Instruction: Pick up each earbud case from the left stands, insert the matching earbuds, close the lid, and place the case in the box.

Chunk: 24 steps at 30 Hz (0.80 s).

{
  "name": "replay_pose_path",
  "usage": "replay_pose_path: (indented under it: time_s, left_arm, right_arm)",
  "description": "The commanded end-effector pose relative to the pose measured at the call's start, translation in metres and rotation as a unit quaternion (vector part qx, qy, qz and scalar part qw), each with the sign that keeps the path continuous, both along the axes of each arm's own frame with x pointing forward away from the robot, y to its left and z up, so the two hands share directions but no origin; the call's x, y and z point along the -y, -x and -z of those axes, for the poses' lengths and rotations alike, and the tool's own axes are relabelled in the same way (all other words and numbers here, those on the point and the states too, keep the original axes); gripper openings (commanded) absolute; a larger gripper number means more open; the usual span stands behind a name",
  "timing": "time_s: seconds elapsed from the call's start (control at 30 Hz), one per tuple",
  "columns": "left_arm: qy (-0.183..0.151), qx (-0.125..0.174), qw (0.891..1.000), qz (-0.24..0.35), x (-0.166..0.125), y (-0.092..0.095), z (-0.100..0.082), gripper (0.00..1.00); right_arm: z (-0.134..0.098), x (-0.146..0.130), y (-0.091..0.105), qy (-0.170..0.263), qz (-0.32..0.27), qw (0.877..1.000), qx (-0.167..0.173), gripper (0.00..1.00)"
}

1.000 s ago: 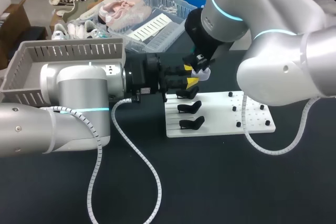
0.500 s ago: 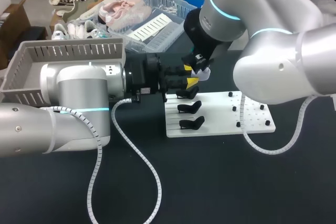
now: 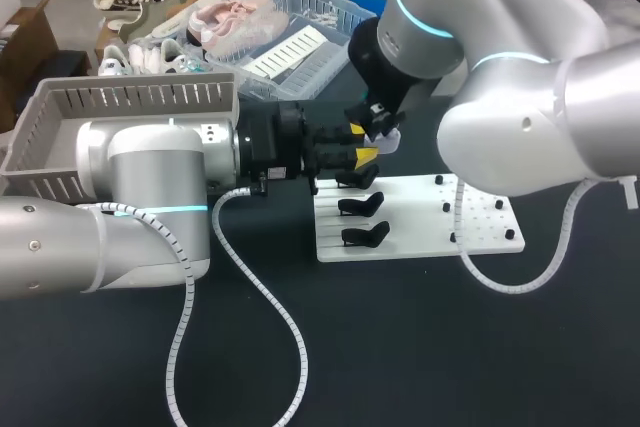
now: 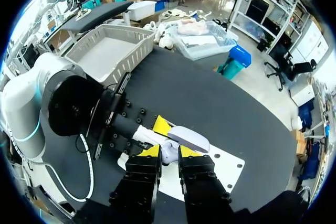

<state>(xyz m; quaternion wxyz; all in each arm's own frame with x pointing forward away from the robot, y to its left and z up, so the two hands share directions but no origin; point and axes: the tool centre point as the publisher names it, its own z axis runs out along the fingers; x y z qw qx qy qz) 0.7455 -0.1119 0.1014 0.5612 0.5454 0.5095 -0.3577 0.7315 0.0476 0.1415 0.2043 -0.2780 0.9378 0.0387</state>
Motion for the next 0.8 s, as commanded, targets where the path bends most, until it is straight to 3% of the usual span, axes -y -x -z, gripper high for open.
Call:
replay_pose_path:
  time_s: [0.03,0.6,0.8]
  left_arm:
    - [0.000,0.002,1.000,-0.005,0.0010,0.0031,-0.0003,0.00]
    - [0.000,0.002,1.000,-0.005,0.0010,0.0031,-0.0003,0.00]
    - [0.000,0.002,1.000,-0.005,0.0010,0.0031,-0.0003,0.00]
  right_arm:
    - [-0.0003,-0.0019,-0.0029,0.001,-0.001,1.000,-0.003,0.00]
    - [0.0009,-0.0014,-0.0044,0.001,-0.002,1.000,-0.009,0.00]
    - [0.0007,-0.0016,-0.0046,0.000,-0.001,1.000,-0.009,0.07]
